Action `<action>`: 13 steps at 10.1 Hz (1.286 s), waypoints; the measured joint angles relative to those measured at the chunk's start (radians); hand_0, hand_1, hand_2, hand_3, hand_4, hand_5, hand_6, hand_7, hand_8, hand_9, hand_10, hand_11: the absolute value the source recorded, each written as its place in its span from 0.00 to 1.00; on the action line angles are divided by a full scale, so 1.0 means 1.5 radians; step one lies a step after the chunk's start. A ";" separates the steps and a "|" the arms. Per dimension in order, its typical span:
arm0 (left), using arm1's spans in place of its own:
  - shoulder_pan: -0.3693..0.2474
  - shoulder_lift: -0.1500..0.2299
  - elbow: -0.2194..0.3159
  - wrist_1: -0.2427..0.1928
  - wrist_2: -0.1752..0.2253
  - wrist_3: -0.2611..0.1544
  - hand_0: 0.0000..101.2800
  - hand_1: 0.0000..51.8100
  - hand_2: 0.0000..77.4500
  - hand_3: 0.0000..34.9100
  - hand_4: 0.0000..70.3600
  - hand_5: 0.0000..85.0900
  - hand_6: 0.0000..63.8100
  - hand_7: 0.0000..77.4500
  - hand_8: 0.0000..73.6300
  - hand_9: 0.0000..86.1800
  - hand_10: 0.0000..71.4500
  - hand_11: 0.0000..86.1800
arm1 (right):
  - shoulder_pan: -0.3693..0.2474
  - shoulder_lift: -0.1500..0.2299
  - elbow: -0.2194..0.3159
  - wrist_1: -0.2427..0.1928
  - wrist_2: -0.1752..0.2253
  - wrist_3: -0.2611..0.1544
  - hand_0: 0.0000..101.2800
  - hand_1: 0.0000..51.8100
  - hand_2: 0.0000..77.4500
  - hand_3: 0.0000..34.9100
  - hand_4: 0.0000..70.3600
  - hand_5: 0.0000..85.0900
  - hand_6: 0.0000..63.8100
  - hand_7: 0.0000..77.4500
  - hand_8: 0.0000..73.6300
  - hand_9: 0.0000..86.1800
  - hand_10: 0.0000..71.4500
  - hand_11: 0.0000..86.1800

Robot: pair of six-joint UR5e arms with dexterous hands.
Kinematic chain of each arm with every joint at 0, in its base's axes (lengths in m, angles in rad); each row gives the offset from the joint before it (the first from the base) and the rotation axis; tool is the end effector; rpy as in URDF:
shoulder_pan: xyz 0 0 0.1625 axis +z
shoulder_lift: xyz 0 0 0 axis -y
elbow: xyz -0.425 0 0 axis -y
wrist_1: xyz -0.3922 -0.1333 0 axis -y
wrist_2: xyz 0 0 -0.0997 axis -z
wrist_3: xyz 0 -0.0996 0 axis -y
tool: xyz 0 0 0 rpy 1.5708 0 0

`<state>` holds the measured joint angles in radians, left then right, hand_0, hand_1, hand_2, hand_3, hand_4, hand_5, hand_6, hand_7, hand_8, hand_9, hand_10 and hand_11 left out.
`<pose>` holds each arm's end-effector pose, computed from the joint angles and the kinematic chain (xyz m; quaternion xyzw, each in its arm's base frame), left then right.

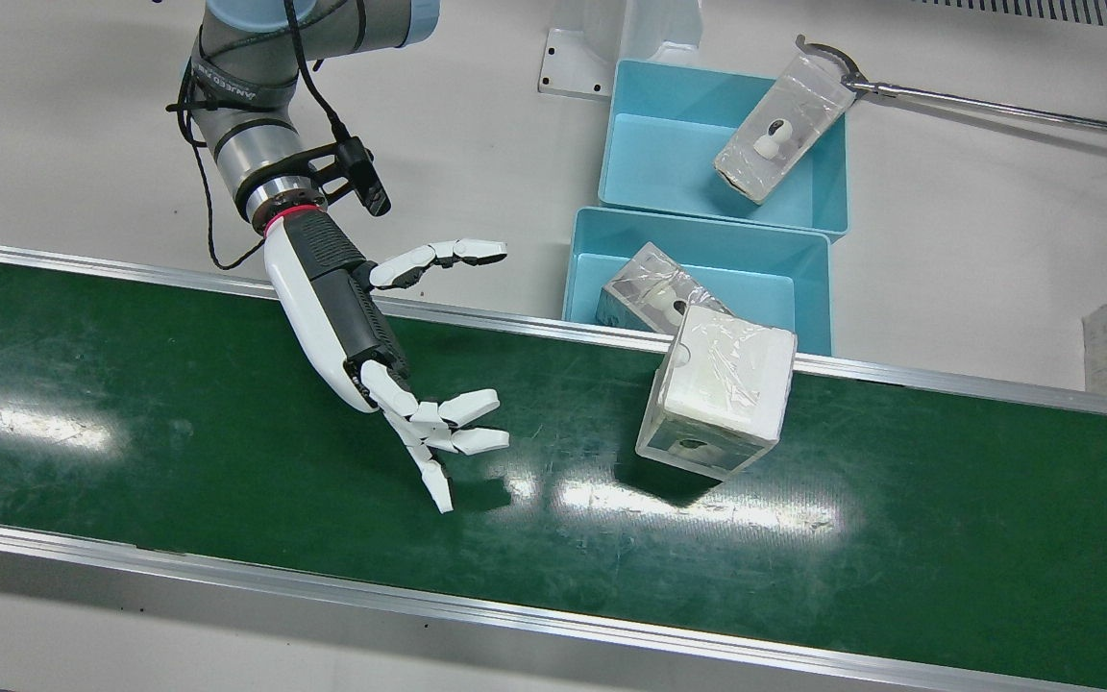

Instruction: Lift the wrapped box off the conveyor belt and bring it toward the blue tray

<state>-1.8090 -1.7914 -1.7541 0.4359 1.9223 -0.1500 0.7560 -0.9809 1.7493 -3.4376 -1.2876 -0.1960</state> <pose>-0.2246 -0.5052 0.5257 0.0953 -0.6899 0.7174 0.0171 -0.3616 -0.5624 0.2884 -0.1869 -0.8267 0.5105 0.1449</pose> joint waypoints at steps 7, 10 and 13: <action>0.000 0.000 0.000 0.000 0.000 0.000 0.00 0.00 0.01 0.00 0.00 0.01 0.00 0.00 0.00 0.00 0.01 0.00 | -0.007 0.001 -0.014 0.001 0.002 -0.011 0.48 0.29 0.24 0.62 0.16 0.40 0.08 0.32 0.00 0.06 0.00 0.01; 0.000 0.000 0.000 0.000 0.000 0.000 0.00 0.00 0.01 0.00 0.00 0.01 0.00 0.00 0.00 0.00 0.01 0.00 | -0.008 0.003 -0.014 0.001 0.003 -0.011 0.48 0.29 0.24 0.60 0.16 0.40 0.07 0.32 0.00 0.06 0.00 0.01; 0.000 0.000 0.000 0.000 0.000 0.000 0.00 0.00 0.01 0.00 0.00 0.01 0.00 0.00 0.00 0.00 0.01 0.00 | -0.008 0.003 -0.014 0.000 0.003 -0.012 0.48 0.29 0.24 0.65 0.16 0.40 0.07 0.32 0.00 0.06 0.00 0.01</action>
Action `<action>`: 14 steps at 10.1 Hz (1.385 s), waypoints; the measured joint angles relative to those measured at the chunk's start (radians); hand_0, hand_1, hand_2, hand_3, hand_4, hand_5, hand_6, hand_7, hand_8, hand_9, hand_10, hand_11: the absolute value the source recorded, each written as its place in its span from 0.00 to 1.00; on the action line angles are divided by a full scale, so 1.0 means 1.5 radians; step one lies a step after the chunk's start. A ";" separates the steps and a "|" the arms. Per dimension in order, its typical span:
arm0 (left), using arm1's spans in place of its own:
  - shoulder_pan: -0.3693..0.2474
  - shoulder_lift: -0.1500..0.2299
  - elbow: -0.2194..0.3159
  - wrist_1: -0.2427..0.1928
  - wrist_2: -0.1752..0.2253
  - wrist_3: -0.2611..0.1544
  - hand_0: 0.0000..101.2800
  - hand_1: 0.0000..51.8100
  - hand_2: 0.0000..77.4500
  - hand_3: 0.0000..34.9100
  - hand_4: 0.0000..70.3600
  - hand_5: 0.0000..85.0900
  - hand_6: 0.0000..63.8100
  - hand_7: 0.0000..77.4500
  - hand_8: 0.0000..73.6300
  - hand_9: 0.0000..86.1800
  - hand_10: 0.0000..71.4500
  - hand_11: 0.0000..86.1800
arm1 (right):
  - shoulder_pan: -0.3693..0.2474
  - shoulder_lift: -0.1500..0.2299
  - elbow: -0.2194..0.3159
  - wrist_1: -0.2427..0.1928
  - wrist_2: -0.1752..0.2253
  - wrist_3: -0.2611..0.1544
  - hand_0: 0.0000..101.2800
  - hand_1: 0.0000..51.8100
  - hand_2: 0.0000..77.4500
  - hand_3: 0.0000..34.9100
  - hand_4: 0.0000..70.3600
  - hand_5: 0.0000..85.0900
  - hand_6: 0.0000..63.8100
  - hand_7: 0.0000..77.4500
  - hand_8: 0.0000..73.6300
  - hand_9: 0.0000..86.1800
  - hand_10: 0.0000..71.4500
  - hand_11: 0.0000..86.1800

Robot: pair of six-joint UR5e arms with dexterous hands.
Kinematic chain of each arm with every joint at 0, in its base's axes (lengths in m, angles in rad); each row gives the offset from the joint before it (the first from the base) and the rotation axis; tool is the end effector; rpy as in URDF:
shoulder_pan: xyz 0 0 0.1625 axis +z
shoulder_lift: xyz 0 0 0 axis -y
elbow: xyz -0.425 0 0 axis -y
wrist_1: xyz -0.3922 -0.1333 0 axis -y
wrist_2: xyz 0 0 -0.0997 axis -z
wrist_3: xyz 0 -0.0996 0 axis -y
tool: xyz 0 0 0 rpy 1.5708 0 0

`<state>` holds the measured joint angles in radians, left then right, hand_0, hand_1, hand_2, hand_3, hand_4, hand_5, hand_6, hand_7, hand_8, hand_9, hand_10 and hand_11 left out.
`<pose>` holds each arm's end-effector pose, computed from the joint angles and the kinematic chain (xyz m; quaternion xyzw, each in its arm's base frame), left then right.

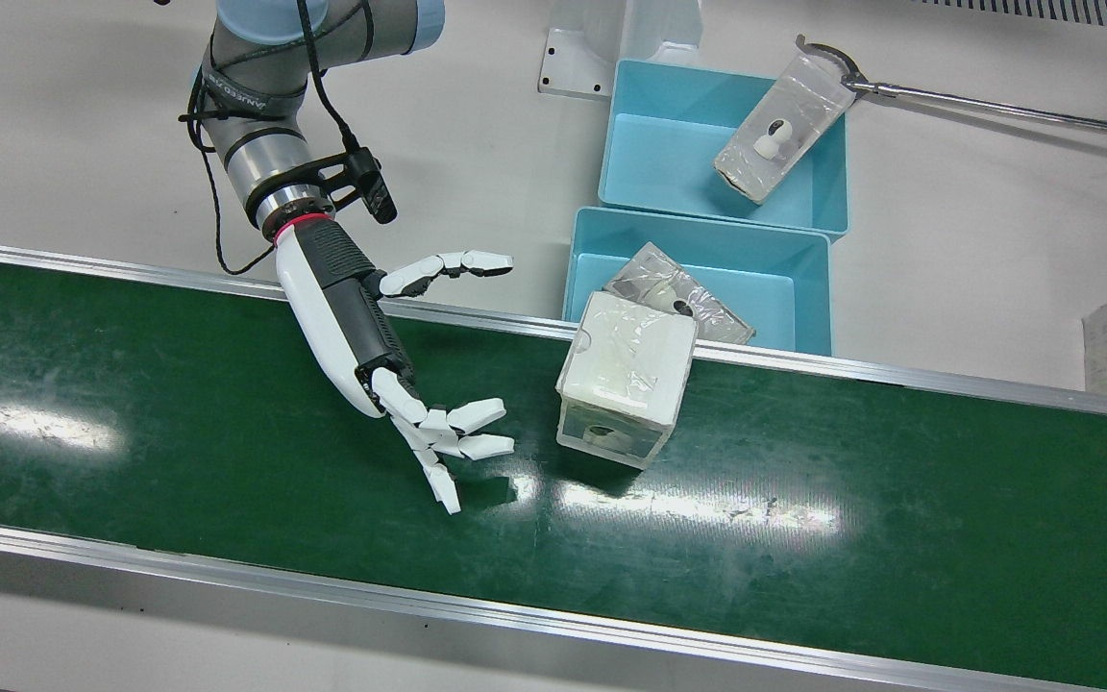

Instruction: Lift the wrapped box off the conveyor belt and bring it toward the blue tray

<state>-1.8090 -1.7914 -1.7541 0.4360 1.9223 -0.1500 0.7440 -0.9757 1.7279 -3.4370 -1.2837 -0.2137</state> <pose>-0.2245 -0.5052 0.5257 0.0953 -0.6898 0.7175 0.0171 -0.3721 -0.5620 0.2938 -0.1814 -0.8238 0.5143 0.1547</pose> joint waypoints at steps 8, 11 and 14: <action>0.000 0.000 0.000 0.000 0.000 0.000 0.00 0.00 0.01 0.00 0.00 0.01 0.00 0.00 0.00 0.00 0.00 0.00 | -0.005 -0.002 0.002 0.000 -0.001 -0.005 0.49 0.33 0.22 0.66 0.15 0.40 0.06 0.31 0.00 0.06 0.00 0.01; 0.000 0.000 0.000 0.000 0.000 0.000 0.00 0.00 0.01 0.00 0.00 0.01 0.00 0.00 0.00 0.00 0.01 0.00 | -0.006 0.000 0.003 0.000 -0.001 -0.009 0.49 0.33 0.22 0.67 0.13 0.40 0.06 0.30 0.00 0.04 0.00 0.01; 0.000 0.000 0.000 0.000 0.000 0.000 0.00 0.00 0.01 0.00 0.00 0.01 0.00 0.00 0.00 0.00 0.01 0.00 | -0.009 0.002 0.003 0.000 0.000 -0.012 0.49 0.33 0.24 0.71 0.12 0.40 0.04 0.31 0.00 0.04 0.00 0.01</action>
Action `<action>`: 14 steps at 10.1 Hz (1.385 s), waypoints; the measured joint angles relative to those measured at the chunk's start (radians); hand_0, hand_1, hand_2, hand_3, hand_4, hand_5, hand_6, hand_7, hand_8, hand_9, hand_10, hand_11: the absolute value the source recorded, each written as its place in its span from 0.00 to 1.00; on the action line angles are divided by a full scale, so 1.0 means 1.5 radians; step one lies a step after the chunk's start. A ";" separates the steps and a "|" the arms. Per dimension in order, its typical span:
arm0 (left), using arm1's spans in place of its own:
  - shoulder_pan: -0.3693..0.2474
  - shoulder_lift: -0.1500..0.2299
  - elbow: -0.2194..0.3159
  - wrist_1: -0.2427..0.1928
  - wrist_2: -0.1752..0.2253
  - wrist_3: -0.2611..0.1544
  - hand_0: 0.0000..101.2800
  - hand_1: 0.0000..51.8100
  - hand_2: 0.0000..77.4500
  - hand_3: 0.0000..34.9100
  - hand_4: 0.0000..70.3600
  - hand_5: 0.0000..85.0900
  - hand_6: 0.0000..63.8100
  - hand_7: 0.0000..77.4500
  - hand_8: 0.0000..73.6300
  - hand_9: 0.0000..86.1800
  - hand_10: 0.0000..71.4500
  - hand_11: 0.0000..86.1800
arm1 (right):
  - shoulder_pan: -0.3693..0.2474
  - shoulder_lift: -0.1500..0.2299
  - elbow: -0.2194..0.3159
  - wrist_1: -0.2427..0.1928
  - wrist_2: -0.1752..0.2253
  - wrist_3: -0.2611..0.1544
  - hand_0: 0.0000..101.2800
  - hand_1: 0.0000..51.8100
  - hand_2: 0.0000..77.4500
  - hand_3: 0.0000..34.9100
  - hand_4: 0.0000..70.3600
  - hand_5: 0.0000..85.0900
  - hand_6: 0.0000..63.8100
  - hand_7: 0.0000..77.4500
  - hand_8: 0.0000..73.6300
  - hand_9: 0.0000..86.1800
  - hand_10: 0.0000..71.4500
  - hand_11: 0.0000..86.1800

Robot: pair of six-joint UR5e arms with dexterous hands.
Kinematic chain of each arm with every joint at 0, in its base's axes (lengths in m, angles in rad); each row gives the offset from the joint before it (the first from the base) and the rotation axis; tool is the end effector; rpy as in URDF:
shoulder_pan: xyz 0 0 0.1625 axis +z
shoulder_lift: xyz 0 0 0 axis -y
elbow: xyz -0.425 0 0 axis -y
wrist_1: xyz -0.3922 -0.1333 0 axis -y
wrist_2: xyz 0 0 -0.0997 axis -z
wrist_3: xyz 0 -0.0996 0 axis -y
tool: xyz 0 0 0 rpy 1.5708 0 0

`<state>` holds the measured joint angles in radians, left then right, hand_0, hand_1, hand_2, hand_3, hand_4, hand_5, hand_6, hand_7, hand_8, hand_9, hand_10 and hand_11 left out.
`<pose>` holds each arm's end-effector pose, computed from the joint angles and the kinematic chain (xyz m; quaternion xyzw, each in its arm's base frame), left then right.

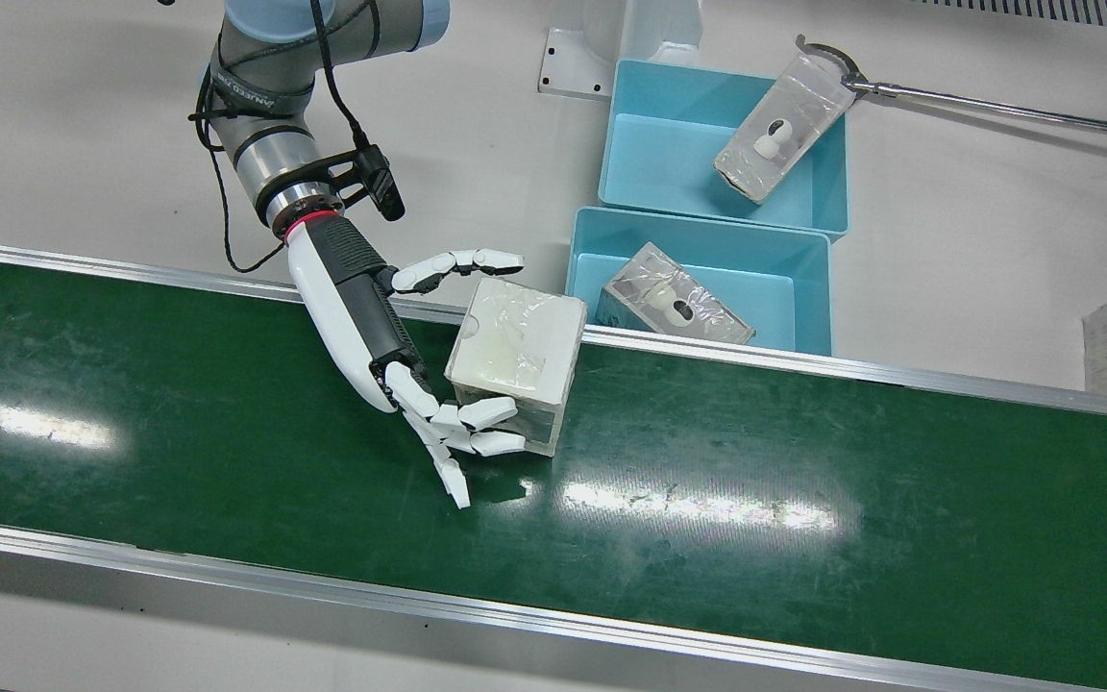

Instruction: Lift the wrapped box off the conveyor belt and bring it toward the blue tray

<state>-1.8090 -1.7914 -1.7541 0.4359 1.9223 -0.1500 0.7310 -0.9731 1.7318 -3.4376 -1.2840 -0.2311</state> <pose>-0.2246 -0.5052 0.5257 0.0953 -0.6899 0.7174 0.0171 -0.3789 -0.5567 0.2906 -0.1805 -0.8255 0.5099 0.1612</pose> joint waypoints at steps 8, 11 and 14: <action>0.000 0.000 0.000 0.000 0.000 0.000 0.00 0.00 0.01 0.00 0.00 0.01 0.00 0.00 0.00 0.00 0.01 0.00 | -0.002 -0.005 0.036 -0.014 0.042 -0.011 0.56 0.37 0.39 0.47 0.29 0.54 0.26 0.51 0.22 0.27 0.09 0.02; 0.000 0.000 0.000 0.000 0.000 0.000 0.00 0.00 0.01 0.00 0.00 0.01 0.00 0.00 0.00 0.00 0.00 0.00 | -0.002 -0.006 0.119 -0.087 0.068 -0.051 0.54 0.28 0.42 0.13 0.36 0.60 0.36 0.59 0.46 0.42 0.35 0.27; 0.000 0.000 0.000 0.000 0.000 0.000 0.00 0.00 0.01 0.00 0.00 0.01 0.00 0.01 0.00 0.00 0.00 0.00 | -0.053 0.002 0.201 -0.118 0.094 -0.079 0.48 0.28 0.42 0.01 0.43 0.72 0.53 0.76 0.64 0.58 0.64 0.49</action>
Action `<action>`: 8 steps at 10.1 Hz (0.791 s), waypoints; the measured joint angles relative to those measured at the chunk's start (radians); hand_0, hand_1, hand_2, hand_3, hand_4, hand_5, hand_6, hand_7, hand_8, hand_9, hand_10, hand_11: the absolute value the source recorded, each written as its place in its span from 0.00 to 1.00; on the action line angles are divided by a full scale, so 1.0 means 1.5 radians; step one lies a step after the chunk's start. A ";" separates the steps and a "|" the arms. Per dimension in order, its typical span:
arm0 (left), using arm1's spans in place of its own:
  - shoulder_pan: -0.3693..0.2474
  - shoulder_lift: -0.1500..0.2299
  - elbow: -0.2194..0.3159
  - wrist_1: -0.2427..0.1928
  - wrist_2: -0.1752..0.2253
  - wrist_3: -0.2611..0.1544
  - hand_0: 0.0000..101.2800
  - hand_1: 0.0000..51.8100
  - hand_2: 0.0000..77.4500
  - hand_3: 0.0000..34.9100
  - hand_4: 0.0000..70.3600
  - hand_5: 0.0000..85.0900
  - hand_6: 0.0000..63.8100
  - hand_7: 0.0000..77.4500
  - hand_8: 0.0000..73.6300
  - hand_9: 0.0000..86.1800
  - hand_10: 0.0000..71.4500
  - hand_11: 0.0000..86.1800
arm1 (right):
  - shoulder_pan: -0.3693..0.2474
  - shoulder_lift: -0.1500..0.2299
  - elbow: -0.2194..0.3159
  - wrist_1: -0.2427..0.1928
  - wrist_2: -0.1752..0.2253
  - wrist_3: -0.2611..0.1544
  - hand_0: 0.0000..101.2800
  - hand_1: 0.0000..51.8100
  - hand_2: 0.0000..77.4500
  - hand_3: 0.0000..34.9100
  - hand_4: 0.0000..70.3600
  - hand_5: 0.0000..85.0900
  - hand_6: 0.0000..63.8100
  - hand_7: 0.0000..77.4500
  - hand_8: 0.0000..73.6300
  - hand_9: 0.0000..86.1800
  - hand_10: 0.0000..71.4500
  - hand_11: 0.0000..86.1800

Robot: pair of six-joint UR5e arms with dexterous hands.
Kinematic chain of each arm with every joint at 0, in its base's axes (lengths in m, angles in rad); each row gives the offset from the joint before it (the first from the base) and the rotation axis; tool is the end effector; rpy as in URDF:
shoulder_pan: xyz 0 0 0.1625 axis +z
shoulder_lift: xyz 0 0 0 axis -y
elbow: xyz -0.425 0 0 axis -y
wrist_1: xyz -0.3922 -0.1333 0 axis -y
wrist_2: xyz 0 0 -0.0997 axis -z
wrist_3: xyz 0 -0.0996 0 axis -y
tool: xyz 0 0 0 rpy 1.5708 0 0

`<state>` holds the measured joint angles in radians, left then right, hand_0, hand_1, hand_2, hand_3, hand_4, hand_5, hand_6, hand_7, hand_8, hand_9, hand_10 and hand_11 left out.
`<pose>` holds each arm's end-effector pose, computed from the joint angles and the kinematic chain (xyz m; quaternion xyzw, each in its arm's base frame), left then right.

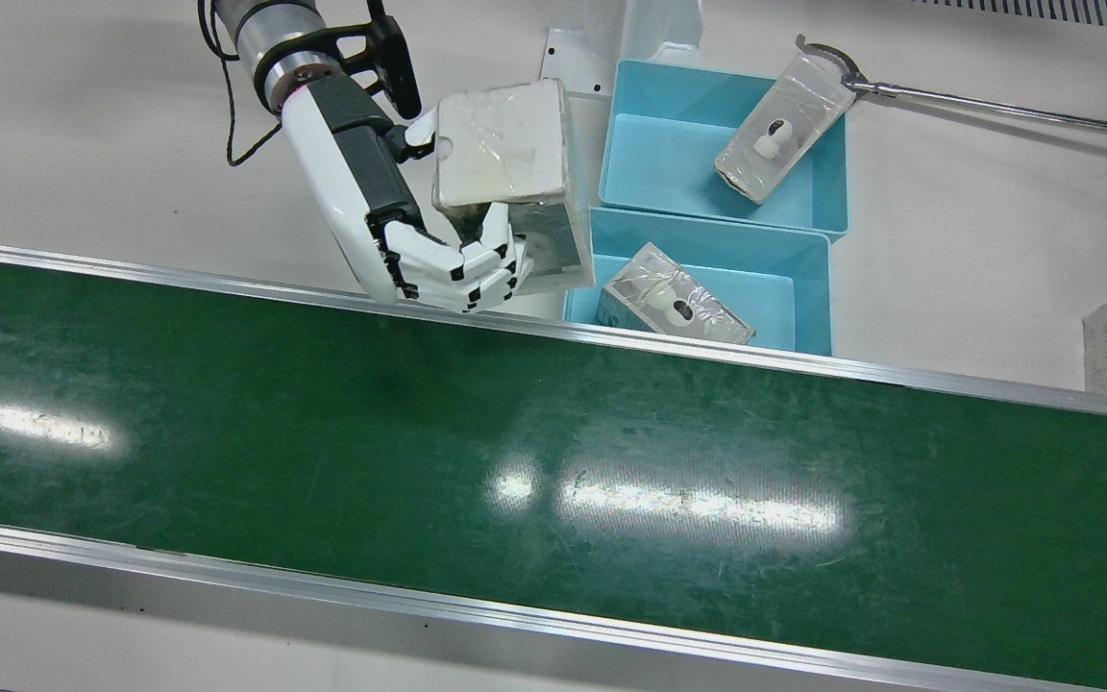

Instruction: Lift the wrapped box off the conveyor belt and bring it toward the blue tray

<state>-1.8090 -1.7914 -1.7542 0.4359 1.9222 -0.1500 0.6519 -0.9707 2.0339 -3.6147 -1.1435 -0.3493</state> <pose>-0.2246 -0.5052 0.5257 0.0952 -0.6899 0.7174 0.0171 -0.3404 -0.4794 0.2029 -0.1464 -0.8554 0.4816 0.1220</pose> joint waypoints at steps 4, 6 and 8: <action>0.000 0.000 0.000 0.000 0.000 0.000 0.00 0.00 0.01 0.00 0.00 0.01 0.00 0.01 0.00 0.00 0.00 0.00 | -0.127 0.028 -0.023 0.008 0.076 -0.064 0.46 0.01 0.18 0.00 0.53 0.83 0.79 0.92 0.86 0.82 0.77 0.70; 0.000 0.000 0.000 0.000 0.000 0.000 0.00 0.00 0.01 0.00 0.00 0.01 0.00 0.00 0.00 0.00 0.01 0.00 | -0.161 0.048 -0.057 0.025 0.085 -0.074 0.46 0.01 0.18 0.00 0.56 0.84 0.87 0.93 0.92 0.86 0.79 0.81; 0.000 0.000 0.000 0.000 0.000 0.000 0.00 0.00 0.01 0.00 0.00 0.01 0.00 0.00 0.00 0.00 0.01 0.00 | -0.181 0.057 -0.075 0.035 0.087 -0.077 0.49 0.01 0.18 0.06 0.44 0.97 0.85 1.00 0.64 0.94 0.66 1.00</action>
<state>-1.8090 -1.7914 -1.7541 0.4359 1.9223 -0.1500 0.3806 -0.8847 1.9208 -3.5628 -1.0136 -0.4646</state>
